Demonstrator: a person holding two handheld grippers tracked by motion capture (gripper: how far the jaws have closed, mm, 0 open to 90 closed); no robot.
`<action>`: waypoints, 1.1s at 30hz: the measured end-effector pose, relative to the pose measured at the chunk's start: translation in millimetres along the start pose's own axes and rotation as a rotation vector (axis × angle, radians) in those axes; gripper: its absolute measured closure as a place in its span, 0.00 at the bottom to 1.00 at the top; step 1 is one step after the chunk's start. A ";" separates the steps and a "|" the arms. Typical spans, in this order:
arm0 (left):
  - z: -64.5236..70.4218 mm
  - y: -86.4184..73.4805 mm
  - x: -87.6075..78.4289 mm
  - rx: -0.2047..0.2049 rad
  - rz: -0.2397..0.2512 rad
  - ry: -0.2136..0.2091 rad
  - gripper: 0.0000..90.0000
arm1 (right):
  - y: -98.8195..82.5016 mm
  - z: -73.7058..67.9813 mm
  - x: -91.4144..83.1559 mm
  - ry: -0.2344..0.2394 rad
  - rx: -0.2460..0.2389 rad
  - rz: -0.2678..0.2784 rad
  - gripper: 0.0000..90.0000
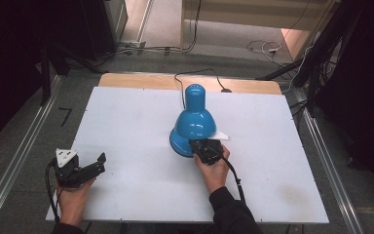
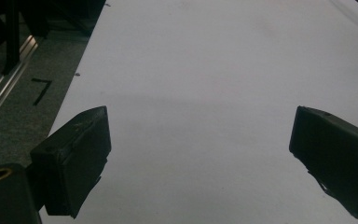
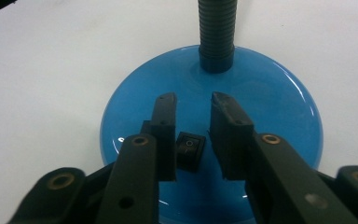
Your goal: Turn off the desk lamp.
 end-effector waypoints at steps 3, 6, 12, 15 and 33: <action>-0.2 0.1 -0.1 -0.001 0.001 -0.001 0.06 | 0.4 1.0 -1.5 0.000 -0.004 -0.004 0.67; -0.1 0.1 -0.2 -0.001 0.002 -0.001 0.06 | -0.4 1.8 -1.4 0.014 0.008 -0.023 0.53; 0.3 0.1 -0.1 -0.001 0.001 0.000 0.06 | -1.7 2.5 -5.1 0.018 -0.016 -0.040 0.37; 0.6 0.2 -0.1 0.001 0.000 -0.001 0.06 | -0.2 2.2 -9.7 0.028 -0.017 -0.033 0.33; 0.9 0.7 -0.4 0.002 0.003 -0.001 0.06 | -7.2 28.2 -39.5 0.023 -0.036 -0.054 0.25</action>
Point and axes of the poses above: each handheld gripper's, and its own axes: x roughly forward along the jaws, y roughly out of its top, z roughly to its right, the point moved 8 cm from there along x, roughly forward along the jaws, and after that the axes turned 13 degrees about x, right-handed, at the moved point
